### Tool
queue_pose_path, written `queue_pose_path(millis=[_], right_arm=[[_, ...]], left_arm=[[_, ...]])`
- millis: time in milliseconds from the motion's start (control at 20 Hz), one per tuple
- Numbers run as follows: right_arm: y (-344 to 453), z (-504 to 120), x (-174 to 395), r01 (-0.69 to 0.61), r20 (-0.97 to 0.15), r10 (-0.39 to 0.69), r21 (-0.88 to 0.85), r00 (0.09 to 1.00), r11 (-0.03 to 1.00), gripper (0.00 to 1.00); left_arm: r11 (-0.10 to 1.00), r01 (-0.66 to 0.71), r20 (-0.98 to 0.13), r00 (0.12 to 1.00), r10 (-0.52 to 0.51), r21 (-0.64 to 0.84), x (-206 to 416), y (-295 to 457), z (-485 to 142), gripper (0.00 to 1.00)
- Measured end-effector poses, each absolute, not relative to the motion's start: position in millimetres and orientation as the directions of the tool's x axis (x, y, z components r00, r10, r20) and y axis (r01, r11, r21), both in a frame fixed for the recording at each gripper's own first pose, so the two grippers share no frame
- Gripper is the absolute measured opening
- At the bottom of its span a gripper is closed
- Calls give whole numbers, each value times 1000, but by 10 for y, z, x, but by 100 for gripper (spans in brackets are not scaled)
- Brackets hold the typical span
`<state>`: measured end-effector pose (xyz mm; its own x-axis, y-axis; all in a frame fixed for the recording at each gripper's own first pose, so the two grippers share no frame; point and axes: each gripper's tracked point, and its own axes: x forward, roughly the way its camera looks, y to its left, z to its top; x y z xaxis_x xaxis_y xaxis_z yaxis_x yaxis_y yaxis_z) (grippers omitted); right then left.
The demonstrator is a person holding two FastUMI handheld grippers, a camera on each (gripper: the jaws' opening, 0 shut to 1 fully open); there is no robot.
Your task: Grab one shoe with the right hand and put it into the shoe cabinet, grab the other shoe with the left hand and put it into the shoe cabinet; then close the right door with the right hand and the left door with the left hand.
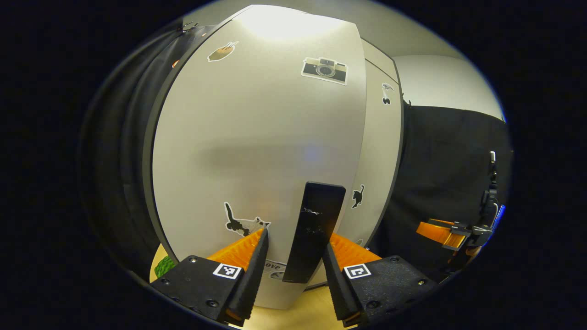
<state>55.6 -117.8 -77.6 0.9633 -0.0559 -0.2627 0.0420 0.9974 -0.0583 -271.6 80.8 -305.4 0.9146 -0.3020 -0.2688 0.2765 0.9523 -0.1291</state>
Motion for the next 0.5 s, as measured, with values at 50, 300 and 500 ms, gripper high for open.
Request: queue_pose_path(millis=[50,300,500], right_arm=[[-1229,-786,544,51,-266,-64,-55,962,997,85],[-1454,-832,515,83,-275,-90,-36,957,996,85],[-1594,-867,511,104,-281,-106,-20,954,994,85]], left_arm=[[955,269,-269,917,-294,-125,-2714,806,-3055,66],[961,248,-278,921,-273,-122,-2724,800,-3055,68],[965,234,-279,925,-258,-117,-2727,792,-3057,69]])
